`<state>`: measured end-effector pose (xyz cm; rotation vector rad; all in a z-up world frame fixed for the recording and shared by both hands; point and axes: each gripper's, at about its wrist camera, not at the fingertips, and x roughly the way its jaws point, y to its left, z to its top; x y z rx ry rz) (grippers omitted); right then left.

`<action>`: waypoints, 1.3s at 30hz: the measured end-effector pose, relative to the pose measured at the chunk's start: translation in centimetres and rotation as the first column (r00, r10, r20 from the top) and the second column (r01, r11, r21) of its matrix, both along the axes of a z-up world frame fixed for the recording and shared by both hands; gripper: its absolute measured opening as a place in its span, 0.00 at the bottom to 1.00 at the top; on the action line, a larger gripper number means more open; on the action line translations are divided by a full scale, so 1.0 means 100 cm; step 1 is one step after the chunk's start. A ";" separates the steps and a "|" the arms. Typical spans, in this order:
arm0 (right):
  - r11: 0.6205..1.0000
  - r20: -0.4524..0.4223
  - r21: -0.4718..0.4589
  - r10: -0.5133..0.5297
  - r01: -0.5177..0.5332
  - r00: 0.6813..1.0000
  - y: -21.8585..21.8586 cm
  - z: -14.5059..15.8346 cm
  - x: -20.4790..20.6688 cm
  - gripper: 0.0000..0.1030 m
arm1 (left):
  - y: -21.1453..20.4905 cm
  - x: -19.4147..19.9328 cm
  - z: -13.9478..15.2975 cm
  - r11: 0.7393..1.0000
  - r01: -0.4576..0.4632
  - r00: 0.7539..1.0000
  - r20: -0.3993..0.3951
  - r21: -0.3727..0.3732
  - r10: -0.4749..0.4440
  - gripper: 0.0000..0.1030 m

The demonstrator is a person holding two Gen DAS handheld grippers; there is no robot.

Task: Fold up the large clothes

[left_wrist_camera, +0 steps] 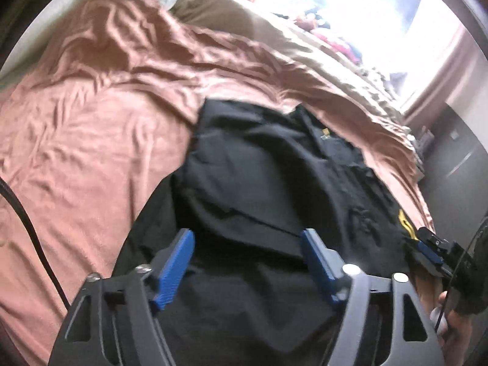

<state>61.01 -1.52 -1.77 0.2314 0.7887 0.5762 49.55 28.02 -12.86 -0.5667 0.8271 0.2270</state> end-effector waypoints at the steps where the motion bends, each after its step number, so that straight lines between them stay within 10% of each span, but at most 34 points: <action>1: 0.999 0.007 -0.042 0.027 -0.026 1.000 0.013 -0.002 0.001 0.67 | 0.007 0.001 -0.006 1.000 -0.003 1.000 -0.005 -0.012 0.002 0.63; 14: 0.907 -0.047 -0.399 0.128 -0.136 0.991 0.106 -0.053 0.019 0.67 | 0.039 0.000 -0.051 0.997 -0.075 0.990 -0.122 -0.013 0.073 0.24; 18: 0.926 -0.043 -0.372 0.053 -0.065 0.998 0.085 -0.046 0.031 0.38 | 0.044 0.001 -0.058 0.996 -0.094 0.986 -0.137 0.007 0.094 0.19; 27: 0.957 -0.083 -0.192 -0.238 0.219 0.968 -0.045 -0.035 0.049 0.36 | 0.041 0.001 -0.055 0.996 -0.086 0.989 -0.121 -0.002 0.086 0.19; 33: 0.989 -0.078 -0.119 -0.103 0.094 0.992 -0.015 -0.030 0.034 0.68 | 0.037 0.001 -0.049 0.994 -0.102 0.991 -0.092 -0.024 0.100 0.19; 39: 0.989 -0.085 -0.145 -0.046 0.034 0.995 0.048 -0.033 0.048 0.69 | 0.033 0.004 -0.047 0.996 -0.093 0.992 -0.089 -0.010 0.091 0.19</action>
